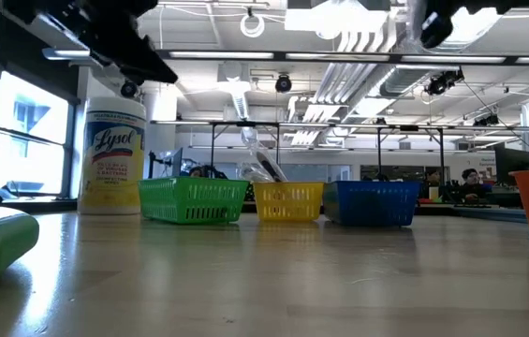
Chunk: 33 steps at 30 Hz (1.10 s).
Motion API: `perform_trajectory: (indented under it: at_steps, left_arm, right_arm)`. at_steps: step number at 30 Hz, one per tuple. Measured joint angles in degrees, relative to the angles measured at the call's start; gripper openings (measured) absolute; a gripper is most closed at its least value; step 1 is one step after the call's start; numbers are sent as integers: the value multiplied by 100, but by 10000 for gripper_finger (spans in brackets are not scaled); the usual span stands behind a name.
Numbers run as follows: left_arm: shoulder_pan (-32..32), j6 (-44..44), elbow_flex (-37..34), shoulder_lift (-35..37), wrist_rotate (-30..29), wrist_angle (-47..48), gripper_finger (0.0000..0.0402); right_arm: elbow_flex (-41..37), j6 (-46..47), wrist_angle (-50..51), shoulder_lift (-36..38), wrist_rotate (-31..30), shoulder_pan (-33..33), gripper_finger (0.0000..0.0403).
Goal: Pick & Place Travel size toiletries
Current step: Put the blue toothbrush into the yellow basket
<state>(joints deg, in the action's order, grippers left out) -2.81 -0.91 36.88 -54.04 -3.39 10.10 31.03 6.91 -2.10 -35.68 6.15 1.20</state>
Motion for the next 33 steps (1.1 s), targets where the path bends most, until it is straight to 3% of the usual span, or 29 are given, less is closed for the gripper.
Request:
perform_trajectory:
  at_steps: [2, 4, 9, 14, 23, 33]
  left_arm:
    - [10, -86, -499, 307, 118, -621, 42]
    - [26, -92, -1012, 574, 214, -1080, 12]
    - [16, -124, -1905, 937, 228, -1995, 10]
    - [15, -288, -2208, 1012, 240, -2111, 4]
    - [17, -465, -2533, 1003, 219, -2719, 1]
    - [17, -365, -2534, 1006, 159, -2658, 1]
  right_arm:
    - [0, 81, 257, 391, -68, 31, 21]
    - [8, 160, 448, 684, -233, 34, 19]
    - [2, 103, 1355, 1368, -747, 30, 18]
    - [-205, 121, 1797, 1881, -932, 30, 19]
    - [-1474, 687, 1302, 3000, -1203, 30, 18]
    - [-1742, 753, 1172, 3296, -1217, 30, 18]
